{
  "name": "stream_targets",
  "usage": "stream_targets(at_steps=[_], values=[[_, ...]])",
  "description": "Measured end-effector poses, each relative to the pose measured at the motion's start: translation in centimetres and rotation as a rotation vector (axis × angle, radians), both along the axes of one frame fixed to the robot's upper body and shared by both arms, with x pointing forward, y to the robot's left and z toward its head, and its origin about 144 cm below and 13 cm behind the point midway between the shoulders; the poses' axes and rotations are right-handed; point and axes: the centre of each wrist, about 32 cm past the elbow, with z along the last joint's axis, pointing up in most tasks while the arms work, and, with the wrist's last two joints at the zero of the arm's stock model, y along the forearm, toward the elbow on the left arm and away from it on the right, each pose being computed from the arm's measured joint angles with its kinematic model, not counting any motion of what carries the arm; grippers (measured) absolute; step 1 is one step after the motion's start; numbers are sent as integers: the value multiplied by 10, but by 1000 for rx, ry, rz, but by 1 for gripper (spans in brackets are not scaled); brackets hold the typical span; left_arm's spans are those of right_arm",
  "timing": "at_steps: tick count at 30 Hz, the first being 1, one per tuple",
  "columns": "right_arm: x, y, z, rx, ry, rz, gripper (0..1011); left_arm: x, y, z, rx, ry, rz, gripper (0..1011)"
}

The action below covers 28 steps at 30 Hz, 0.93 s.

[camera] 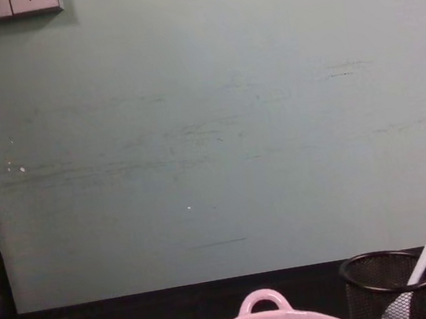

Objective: Use the one hand to pick up the spoon and stir the clear water in the bowl.

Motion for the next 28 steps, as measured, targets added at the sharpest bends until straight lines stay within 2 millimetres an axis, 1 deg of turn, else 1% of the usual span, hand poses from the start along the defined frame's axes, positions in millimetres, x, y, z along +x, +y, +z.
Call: stream_targets(at_steps=[28], values=[[-2,1,4,7,6,-3,1002,0,0,0,0,0,0,1011]])
